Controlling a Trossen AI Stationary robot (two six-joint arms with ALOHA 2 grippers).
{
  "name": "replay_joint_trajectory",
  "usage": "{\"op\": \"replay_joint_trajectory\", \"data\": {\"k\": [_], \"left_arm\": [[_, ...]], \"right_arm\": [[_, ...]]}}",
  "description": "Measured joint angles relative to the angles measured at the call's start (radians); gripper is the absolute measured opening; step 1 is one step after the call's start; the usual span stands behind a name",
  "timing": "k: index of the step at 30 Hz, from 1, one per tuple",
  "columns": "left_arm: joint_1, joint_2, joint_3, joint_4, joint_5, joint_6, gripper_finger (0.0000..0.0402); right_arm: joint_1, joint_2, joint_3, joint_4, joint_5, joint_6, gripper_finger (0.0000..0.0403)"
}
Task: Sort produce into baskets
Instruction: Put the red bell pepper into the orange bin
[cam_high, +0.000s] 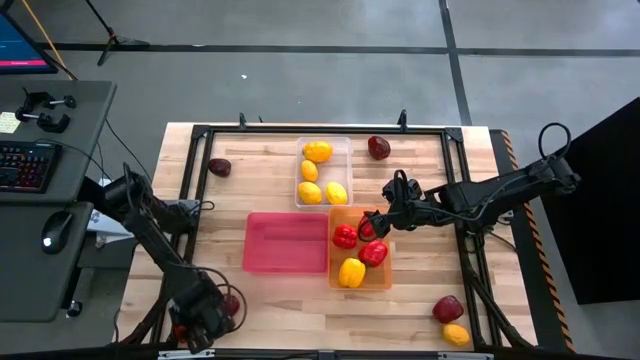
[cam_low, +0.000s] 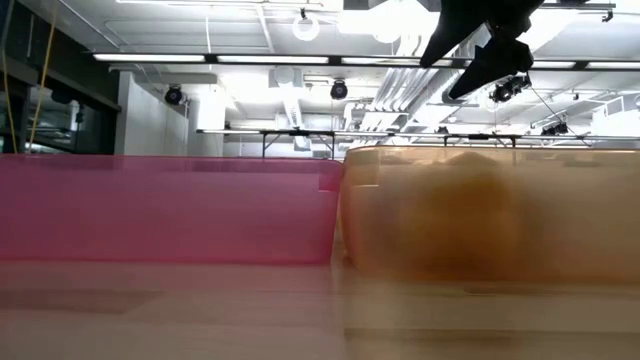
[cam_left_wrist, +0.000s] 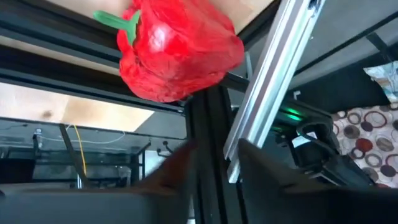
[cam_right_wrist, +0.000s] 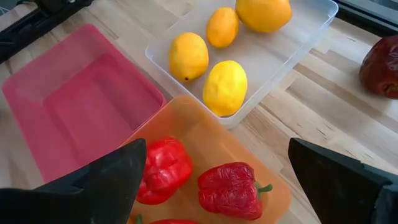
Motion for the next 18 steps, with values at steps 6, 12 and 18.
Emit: {"op": "replay_joint_trajectory", "data": {"k": [6,12,18], "left_arm": [[-0.006,0.000,-0.049,0.015,-0.042,-0.035,0.0014],[-0.006,0.000,-0.084,0.116,-0.043,-0.054,0.0002],[-0.006,0.000,-0.126,0.172,-0.043,-0.066,0.0000]], "right_arm": [[0.000,0.000,0.000,0.000,0.004,-0.024,0.0381],[0.000,0.000,0.000,0.000,0.004,-0.026,0.0381],[0.000,0.000,0.000,-0.002,0.007,-0.026,0.0381]]}}
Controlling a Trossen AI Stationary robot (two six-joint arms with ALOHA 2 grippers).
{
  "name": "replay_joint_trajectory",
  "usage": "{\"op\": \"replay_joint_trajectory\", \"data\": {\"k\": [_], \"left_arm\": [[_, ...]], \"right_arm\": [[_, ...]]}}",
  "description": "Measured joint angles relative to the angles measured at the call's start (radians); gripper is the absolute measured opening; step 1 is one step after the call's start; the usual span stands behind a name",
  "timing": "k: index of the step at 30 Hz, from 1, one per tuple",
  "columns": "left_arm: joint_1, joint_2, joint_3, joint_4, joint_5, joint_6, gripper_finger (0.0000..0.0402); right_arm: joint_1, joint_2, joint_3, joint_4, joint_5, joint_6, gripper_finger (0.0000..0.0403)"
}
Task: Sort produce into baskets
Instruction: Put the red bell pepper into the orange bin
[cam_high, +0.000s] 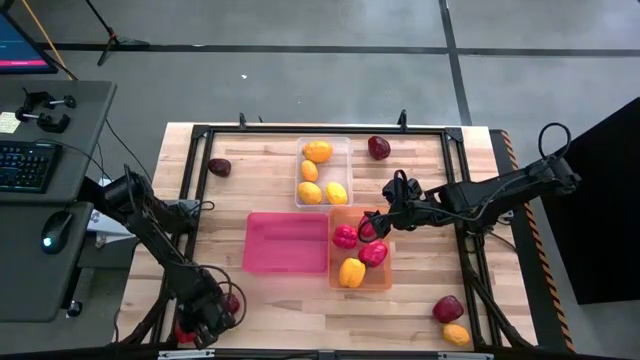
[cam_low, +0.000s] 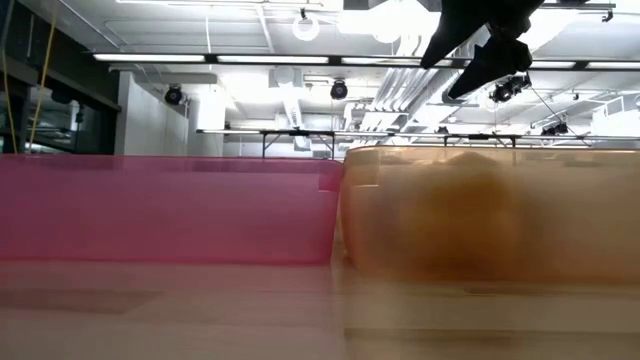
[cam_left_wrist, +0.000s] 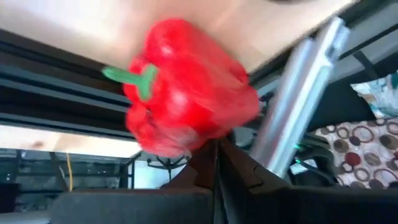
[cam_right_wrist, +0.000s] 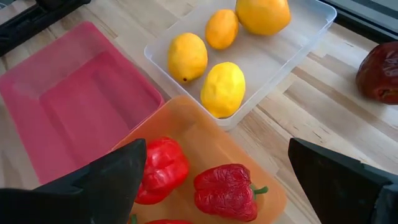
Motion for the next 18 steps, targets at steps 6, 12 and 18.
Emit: {"op": "replay_joint_trajectory", "data": {"k": [6,12,18], "left_arm": [[0.034,-0.003,-0.028,-0.024,0.006,0.064,0.0000],[0.124,-0.005,-0.026,-0.124,-0.045,0.187,0.0000],[0.234,-0.038,-0.027,-0.288,-0.146,0.353,0.0000]], "right_arm": [[0.000,0.000,0.000,-0.003,0.001,0.000,0.0381],[0.000,0.000,0.000,-0.011,0.001,0.000,0.0381],[0.000,0.000,0.000,-0.010,0.001,0.000,0.0381]]}}
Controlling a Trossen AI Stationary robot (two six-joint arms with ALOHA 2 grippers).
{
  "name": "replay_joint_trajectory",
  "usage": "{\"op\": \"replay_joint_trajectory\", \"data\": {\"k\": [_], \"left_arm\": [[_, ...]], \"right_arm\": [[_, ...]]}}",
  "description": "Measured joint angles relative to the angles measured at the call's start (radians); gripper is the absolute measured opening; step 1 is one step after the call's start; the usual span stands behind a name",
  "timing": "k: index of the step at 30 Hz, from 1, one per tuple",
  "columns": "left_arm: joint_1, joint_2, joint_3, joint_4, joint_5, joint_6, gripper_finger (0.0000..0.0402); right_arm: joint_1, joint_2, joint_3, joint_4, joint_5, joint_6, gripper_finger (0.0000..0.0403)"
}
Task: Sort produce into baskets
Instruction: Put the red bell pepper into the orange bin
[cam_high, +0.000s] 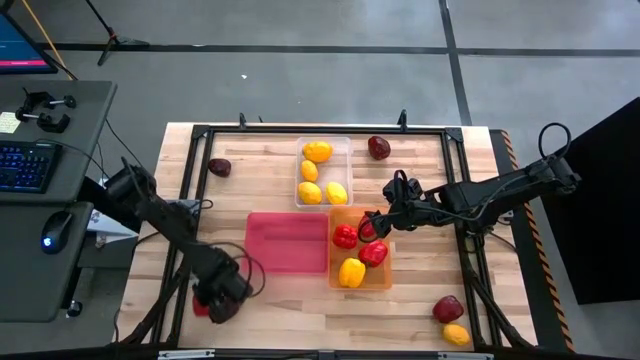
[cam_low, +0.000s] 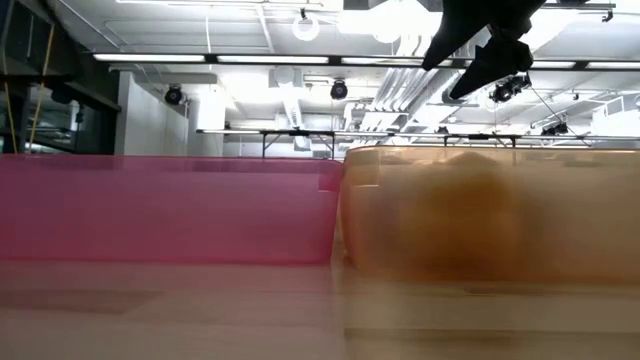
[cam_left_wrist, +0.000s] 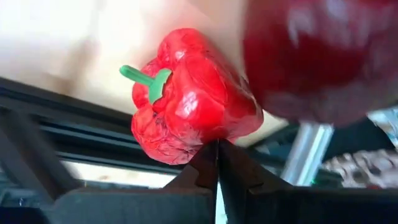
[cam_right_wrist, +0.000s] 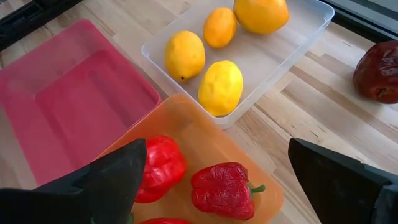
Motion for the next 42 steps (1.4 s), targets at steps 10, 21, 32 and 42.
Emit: {"op": "replay_joint_trajectory", "data": {"k": [10,21,32,42], "left_arm": [[0.205,-0.093,-0.004,-0.185,-0.236,0.204,0.0000],[0.250,-0.239,-0.006,-0.221,-0.326,0.222,0.0001],[0.154,-0.405,-0.004,-0.189,-0.498,-0.236,0.0058],[-0.028,-0.389,-0.003,-0.204,-0.663,-0.644,0.0174]], "right_arm": [[0.000,0.000,0.000,0.000,0.006,0.009,0.0381],[0.000,0.000,0.000,0.000,0.024,0.028,0.0381],[0.000,0.000,0.000,0.000,0.043,0.039,0.0381],[0.000,0.000,0.000,-0.001,0.054,0.061,0.0381]]}}
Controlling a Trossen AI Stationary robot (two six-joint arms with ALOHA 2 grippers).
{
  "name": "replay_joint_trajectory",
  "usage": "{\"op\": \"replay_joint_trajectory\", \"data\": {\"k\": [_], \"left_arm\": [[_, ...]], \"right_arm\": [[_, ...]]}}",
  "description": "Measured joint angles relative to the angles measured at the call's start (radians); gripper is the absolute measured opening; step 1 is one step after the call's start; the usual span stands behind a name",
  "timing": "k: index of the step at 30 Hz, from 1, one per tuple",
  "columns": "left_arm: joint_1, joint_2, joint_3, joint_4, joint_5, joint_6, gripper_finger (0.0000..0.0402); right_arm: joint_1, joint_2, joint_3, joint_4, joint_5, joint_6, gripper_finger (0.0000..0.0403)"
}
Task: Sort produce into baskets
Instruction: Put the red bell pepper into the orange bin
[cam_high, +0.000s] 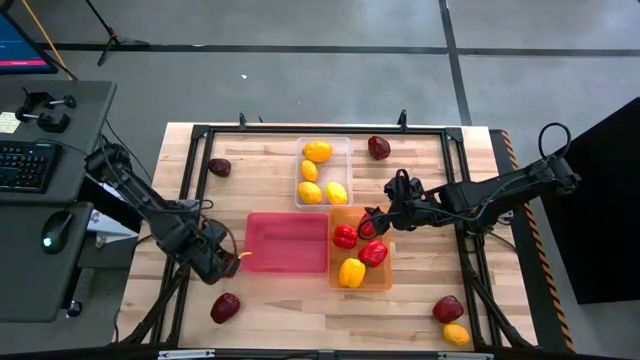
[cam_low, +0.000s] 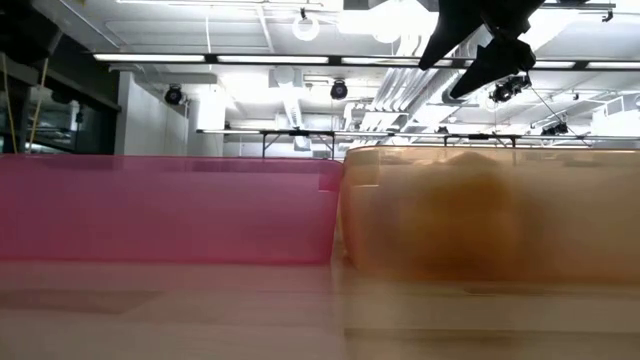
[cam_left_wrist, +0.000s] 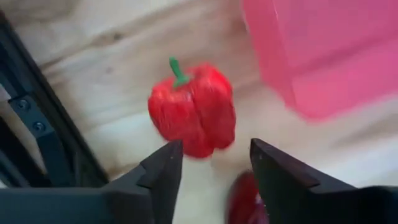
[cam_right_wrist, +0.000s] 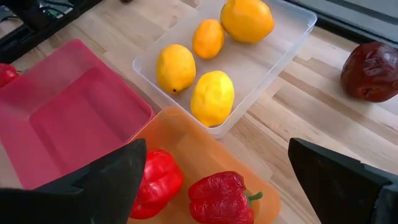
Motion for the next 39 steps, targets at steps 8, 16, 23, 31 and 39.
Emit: {"op": "replay_joint_trajectory", "data": {"k": [8,16,23,31,39], "left_arm": [[-0.023,0.046,0.000,-0.016,-0.059,-0.159,0.0229],[-0.034,0.101,0.000,-0.031,-0.041,-0.250,0.0261],[-0.034,0.136,-0.001,-0.015,-0.038,-0.293,0.0275],[-0.034,0.154,-0.089,0.121,-0.015,-0.335,0.0277],[-0.025,0.154,-0.129,0.133,-0.012,-0.363,0.0277]], "right_arm": [[0.000,0.000,0.000,-0.013,0.009,0.000,0.0381],[0.000,0.000,0.000,-0.046,0.010,0.000,0.0381],[0.000,0.000,0.000,-0.049,0.010,0.000,0.0381],[0.000,0.000,0.000,-0.052,0.010,0.000,0.0381],[0.000,0.000,0.000,-0.052,0.011,0.000,0.0381]]}}
